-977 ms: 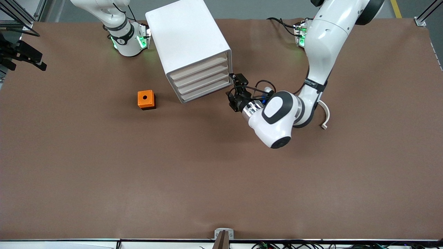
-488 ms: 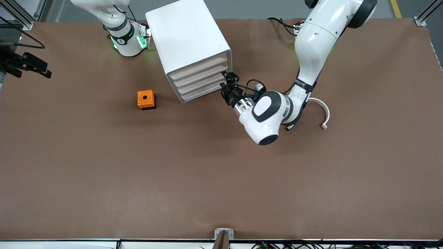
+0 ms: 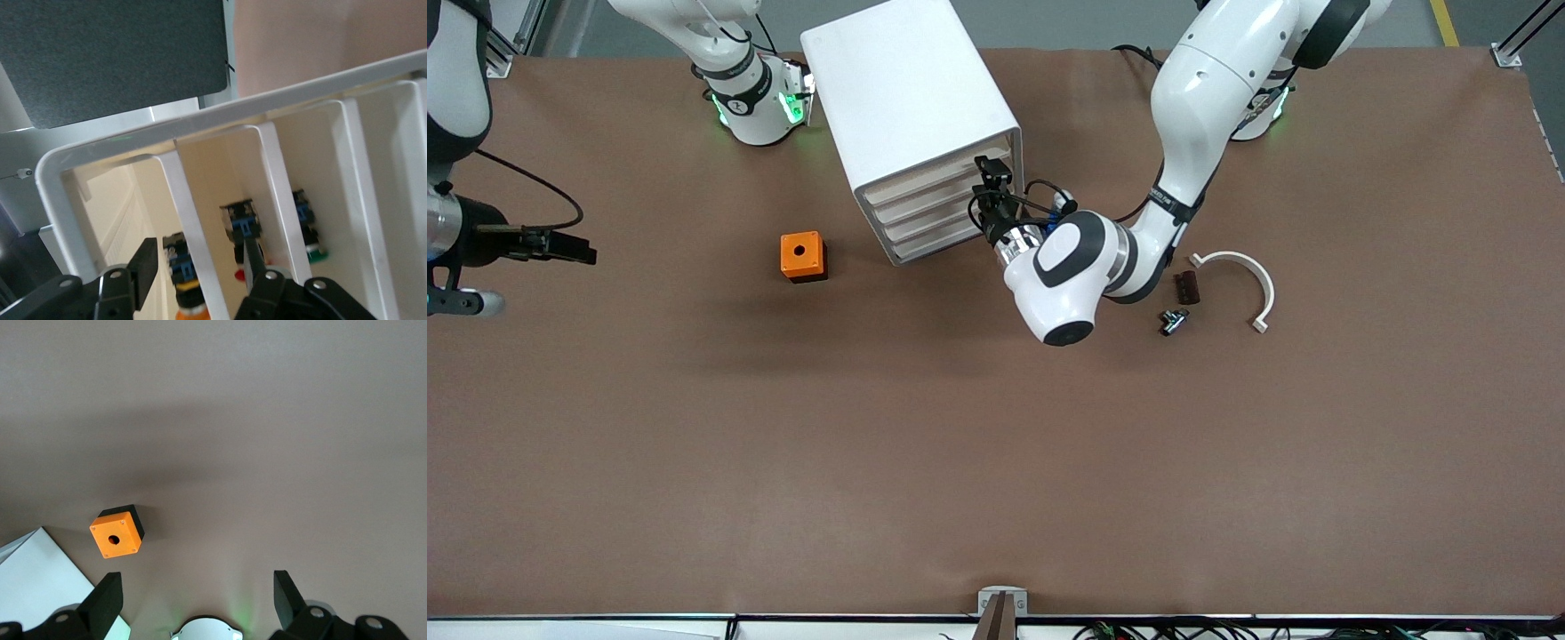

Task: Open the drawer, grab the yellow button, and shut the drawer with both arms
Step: 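Grasp the drawer front of the white cabinet with the left gripper, then pull the drawer open with the left gripper while the right gripper reaches in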

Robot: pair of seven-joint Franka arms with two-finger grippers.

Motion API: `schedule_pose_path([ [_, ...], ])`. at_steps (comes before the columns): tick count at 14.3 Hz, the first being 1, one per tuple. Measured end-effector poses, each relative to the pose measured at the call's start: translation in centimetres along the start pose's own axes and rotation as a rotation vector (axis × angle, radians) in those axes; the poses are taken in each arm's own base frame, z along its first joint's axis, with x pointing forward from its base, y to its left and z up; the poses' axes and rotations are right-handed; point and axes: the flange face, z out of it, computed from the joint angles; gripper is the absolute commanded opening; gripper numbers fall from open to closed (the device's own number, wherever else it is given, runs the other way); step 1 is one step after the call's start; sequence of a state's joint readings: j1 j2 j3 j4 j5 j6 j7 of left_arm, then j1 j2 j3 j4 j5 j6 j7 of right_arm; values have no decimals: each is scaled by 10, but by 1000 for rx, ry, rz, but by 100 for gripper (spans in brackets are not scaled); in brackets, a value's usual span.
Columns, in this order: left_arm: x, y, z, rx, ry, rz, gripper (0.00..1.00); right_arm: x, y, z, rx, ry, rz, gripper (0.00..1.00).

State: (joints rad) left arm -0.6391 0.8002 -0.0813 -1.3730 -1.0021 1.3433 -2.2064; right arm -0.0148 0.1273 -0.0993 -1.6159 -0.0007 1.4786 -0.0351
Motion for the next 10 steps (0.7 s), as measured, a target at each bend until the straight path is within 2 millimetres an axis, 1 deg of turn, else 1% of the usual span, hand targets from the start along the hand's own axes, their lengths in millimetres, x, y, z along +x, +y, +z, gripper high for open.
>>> schedule_pose_path([
  [2,-1,3,17,23,26,-7,42,2,-2,-3,-1,1,6,100],
  [3,-2,3,24,32,38,-8,39,1,-4,-4,-1,1,29,100],
  [5,-4,2,37,51,61,-10,32,1,-13,-6,0,0,91,100],
  [7,-4,3,45,64,71,-12,28,0,-33,-6,-6,-3,153,100],
  [10,-2,4,48,78,80,-15,17,-4,-76,-5,-25,-2,251,100],
])
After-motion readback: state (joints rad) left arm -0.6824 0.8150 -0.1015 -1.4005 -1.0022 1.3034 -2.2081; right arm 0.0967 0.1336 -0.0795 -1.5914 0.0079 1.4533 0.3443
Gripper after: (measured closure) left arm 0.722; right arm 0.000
